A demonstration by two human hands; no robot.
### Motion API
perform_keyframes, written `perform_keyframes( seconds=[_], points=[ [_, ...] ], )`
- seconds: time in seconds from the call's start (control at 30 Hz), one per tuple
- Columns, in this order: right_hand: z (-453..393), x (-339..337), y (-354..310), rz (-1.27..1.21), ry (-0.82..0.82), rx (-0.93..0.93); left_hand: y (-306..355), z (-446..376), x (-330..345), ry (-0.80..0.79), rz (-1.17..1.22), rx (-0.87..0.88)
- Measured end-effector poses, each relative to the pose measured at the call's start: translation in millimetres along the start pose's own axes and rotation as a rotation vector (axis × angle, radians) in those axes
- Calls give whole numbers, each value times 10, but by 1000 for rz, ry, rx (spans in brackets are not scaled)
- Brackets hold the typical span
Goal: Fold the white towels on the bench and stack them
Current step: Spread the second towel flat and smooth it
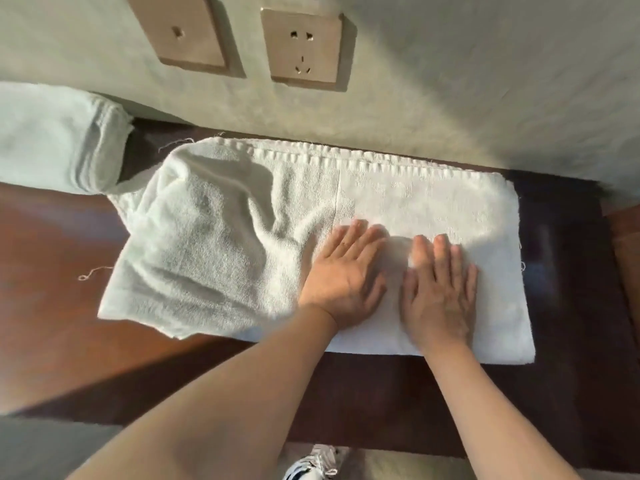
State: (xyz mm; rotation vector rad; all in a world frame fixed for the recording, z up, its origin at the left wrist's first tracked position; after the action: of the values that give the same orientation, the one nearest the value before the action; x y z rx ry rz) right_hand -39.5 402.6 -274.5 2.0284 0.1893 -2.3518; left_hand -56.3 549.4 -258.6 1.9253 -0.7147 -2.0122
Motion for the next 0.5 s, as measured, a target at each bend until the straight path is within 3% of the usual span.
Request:
perform_keyframes(
  seconds=[0.1,0.17,0.37,0.5],
  points=[
    [74,-108,-437,-103,-4,146,-284,177,-239,73,522,-238],
    [131,-223,-952,-227,51,86,-506,366,-523,191,734,-331],
    [310,-147,-2467,-272,3,-214,-1322,1085,-1644,431,250,-91],
    [331,-25,-2934,-279,50,-277,-2222,1390,-1775,345,89,-266]
  ],
)
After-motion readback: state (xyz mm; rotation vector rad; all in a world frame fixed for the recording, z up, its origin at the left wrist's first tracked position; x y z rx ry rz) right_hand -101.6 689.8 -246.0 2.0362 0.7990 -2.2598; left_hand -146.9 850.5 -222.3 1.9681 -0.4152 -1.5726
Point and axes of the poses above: each hand's wrist, its own z-axis away from the middle knuckle, its own x-axis out of the palm, y = z × x, the point moved 10 cm from there along -z, towards the middle knuckle
